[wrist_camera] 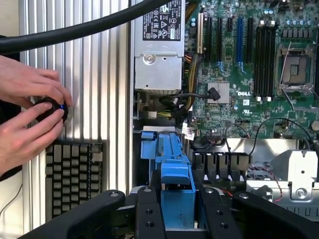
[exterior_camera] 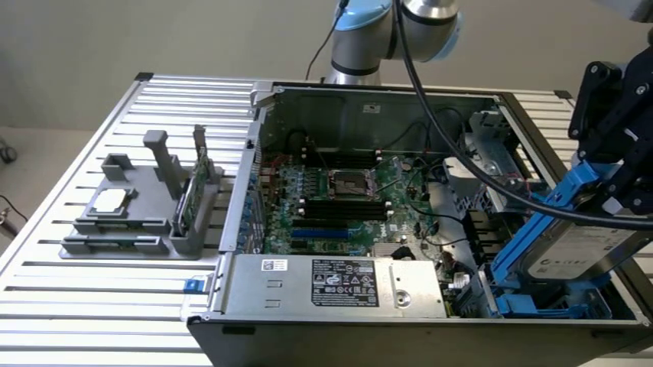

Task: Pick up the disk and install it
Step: 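Insert the disk into the insertion slot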

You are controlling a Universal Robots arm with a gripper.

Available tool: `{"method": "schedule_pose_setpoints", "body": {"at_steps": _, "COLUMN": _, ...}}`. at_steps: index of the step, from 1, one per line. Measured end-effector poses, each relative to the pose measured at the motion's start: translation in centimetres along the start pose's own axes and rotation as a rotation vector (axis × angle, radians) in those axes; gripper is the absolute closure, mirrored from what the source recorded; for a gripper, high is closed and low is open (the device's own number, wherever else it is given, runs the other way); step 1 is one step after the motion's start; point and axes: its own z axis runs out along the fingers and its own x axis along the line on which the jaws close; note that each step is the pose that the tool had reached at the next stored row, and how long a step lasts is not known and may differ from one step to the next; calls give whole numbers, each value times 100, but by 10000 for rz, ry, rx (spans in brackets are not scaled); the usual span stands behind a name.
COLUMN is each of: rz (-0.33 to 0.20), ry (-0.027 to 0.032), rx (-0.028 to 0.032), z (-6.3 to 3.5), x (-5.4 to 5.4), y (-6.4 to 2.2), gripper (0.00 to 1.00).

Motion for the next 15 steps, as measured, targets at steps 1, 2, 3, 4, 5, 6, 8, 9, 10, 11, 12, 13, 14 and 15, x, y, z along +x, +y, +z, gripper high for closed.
{"method": "schedule_pose_setpoints", "body": {"at_steps": 1, "rz": 5, "ry": 2, "rx": 28, "z": 5, "x": -1, "y": 3, "gripper": 67}}
{"method": "schedule_pose_setpoints", "body": {"at_steps": 2, "rz": 14, "ry": 1, "rx": 51, "z": 11, "x": -1, "y": 8, "gripper": 67}}
{"method": "schedule_pose_setpoints", "body": {"at_steps": 3, "rz": 28, "ry": 2, "rx": 64, "z": 15, "x": -2, "y": 15, "gripper": 67}}
{"method": "schedule_pose_setpoints", "body": {"at_steps": 4, "rz": 39, "ry": 0, "rx": 68, "z": 21, "x": -3, "y": 21, "gripper": 67}}
{"method": "schedule_pose_setpoints", "body": {"at_steps": 5, "rz": 52, "ry": -1, "rx": 69, "z": 25, "x": -3, "y": 25, "gripper": 67}}
{"method": "schedule_pose_setpoints", "body": {"at_steps": 6, "rz": 65, "ry": 1, "rx": 69, "z": 28, "x": -5, "y": 29, "gripper": 67}}
{"method": "schedule_pose_setpoints", "body": {"at_steps": 8, "rz": 87, "ry": 0, "rx": 72, "z": 36, "x": -11, "y": 32, "gripper": 67}}
{"method": "schedule_pose_setpoints", "body": {"at_steps": 9, "rz": 97, "ry": -1, "rx": 74, "z": 41, "x": -13, "y": 33, "gripper": 67}}
{"method": "schedule_pose_setpoints", "body": {"at_steps": 10, "rz": 105, "ry": 1, "rx": 77, "z": 45, "x": -17, "y": 33, "gripper": 67}}
{"method": "schedule_pose_setpoints", "body": {"at_steps": 11, "rz": 110, "ry": -3, "rx": 80, "z": 53, "x": -20, "y": 33, "gripper": 67}}
{"method": "schedule_pose_setpoints", "body": {"at_steps": 12, "rz": 112, "ry": -1, "rx": 82, "z": 58, "x": -23, "y": 33, "gripper": 67}}
{"method": "schedule_pose_setpoints", "body": {"at_steps": 13, "rz": 113, "ry": -4, "rx": 85, "z": 65, "x": -25, "y": 33, "gripper": 67}}
{"method": "schedule_pose_setpoints", "body": {"at_steps": 14, "rz": 114, "ry": 0, "rx": 88, "z": 69, "x": -29, "y": 33, "gripper": 67}}
{"method": "schedule_pose_setpoints", "body": {"at_steps": 15, "rz": 114, "ry": -2, "rx": 92, "z": 76, "x": -32, "y": 32, "gripper": 67}}
